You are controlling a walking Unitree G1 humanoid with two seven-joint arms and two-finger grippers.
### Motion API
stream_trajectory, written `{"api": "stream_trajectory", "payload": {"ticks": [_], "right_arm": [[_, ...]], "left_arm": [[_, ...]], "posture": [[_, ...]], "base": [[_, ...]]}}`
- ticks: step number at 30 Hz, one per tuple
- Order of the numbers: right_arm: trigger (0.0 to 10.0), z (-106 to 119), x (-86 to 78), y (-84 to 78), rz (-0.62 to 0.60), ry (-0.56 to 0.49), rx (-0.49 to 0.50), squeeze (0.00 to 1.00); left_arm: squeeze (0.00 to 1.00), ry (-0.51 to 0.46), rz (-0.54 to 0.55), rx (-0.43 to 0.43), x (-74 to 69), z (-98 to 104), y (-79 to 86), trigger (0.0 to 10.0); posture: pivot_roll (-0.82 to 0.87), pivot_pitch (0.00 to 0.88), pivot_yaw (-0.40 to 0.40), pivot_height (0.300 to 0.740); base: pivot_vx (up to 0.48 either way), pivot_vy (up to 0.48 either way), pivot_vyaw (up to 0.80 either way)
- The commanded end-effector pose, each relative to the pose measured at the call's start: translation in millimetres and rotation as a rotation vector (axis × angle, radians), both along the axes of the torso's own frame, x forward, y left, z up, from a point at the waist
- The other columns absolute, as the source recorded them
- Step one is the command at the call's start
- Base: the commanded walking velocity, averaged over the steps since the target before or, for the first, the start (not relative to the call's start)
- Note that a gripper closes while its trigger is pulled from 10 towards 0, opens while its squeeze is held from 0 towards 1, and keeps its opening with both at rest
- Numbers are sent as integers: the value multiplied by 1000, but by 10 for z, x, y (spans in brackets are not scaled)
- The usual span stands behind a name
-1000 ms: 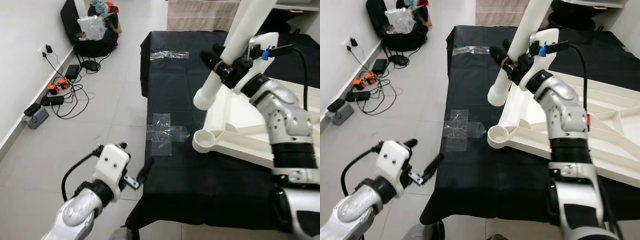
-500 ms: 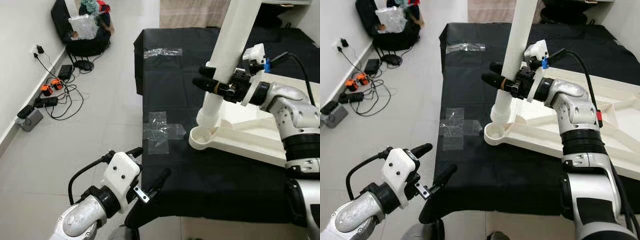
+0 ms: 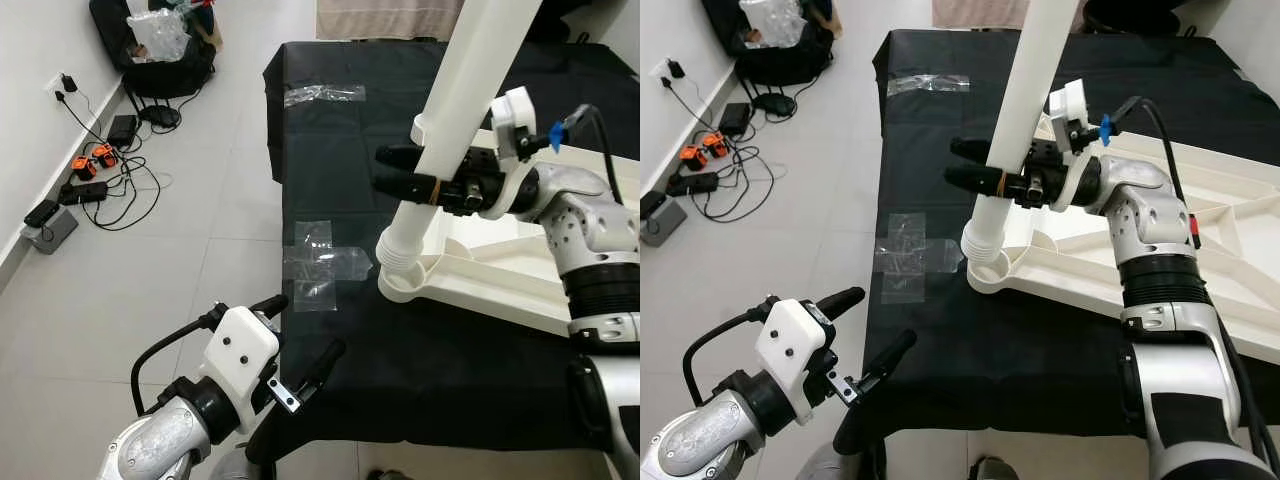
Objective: Building children table
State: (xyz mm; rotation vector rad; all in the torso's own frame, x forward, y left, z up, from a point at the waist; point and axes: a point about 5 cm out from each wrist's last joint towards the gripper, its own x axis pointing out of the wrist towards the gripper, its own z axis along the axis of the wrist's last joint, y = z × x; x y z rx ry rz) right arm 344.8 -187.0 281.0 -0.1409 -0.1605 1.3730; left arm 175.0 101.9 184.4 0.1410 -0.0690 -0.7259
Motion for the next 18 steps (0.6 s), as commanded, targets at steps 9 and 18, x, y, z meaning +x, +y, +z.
{"api": "stream_trajectory", "payload": {"ticks": [9,18], "right_arm": [[10000,-104,-40,-195,-14,9,-54,0],[10000,-99,-88,-337,-42,6,-56,0]], "left_arm": [[0,12,0,18,-37,7,22,10000],[0,9,3,27,-16,5,38,10000]], "posture": [[101,267,-51,740],[101,256,-43,740]], "base": [[0,0,0],[0,0,0]]}}
